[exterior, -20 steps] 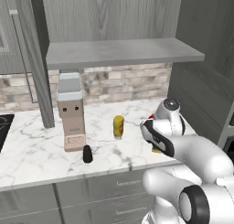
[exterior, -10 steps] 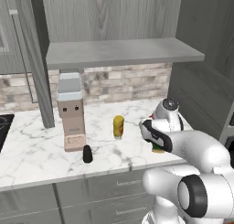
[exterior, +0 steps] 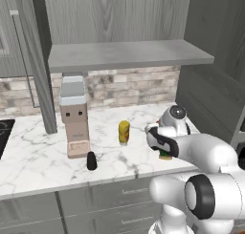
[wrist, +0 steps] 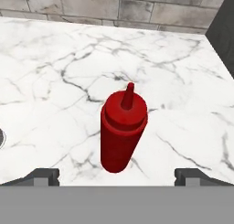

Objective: There are various items on the counter. Only move the condiments/shakers into the cabinet.

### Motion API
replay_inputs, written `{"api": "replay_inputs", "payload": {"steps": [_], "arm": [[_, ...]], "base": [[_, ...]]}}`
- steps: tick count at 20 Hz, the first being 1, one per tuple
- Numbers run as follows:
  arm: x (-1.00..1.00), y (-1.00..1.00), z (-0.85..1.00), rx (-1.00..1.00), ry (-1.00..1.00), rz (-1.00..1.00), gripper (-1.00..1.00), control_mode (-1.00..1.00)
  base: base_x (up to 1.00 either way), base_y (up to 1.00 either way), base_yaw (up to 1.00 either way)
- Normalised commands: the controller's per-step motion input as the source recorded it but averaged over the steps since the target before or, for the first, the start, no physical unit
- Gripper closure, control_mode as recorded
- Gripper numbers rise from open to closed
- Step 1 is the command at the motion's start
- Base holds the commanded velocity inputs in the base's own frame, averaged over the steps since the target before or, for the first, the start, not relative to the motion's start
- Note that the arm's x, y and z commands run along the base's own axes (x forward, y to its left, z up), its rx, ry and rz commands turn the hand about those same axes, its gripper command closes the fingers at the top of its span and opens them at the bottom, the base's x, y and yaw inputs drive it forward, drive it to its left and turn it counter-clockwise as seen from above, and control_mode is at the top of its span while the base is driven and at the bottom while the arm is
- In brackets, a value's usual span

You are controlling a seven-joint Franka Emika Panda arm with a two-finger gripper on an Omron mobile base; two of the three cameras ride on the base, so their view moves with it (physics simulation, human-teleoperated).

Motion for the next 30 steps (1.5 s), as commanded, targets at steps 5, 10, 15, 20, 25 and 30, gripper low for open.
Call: {"api": "replay_inputs", "payload": {"steps": [5, 10, 15, 20, 25, 30], "arm": [[0.22, 0.0, -0.01, 0.0, -0.01, 0.0, -1.0, -1.0], [0.22, 0.0, -0.03, 0.0, 0.0, 0.0, -1.0, -1.0], [0.19, 0.0, -0.06, 0.0, 0.0, 0.0, -1.0, -1.0], [0.16, 0.0, -0.11, 0.0, 0.0, 0.0, -1.0, -1.0], [0.16, 0.0, -0.08, 0.0, 0.0, 0.0, -1.0, -1.0], [0.09, 0.0, -0.05, -0.01, 0.0, 0.0, -1.0, -1.0]], "base": [[0.0, 0.0, 0.0], [0.0, 0.0, 0.0], [0.0, 0.0, 0.0], [0.0, 0.0, 0.0], [0.0, 0.0, 0.0], [0.0, 0.0, 0.0]]}}
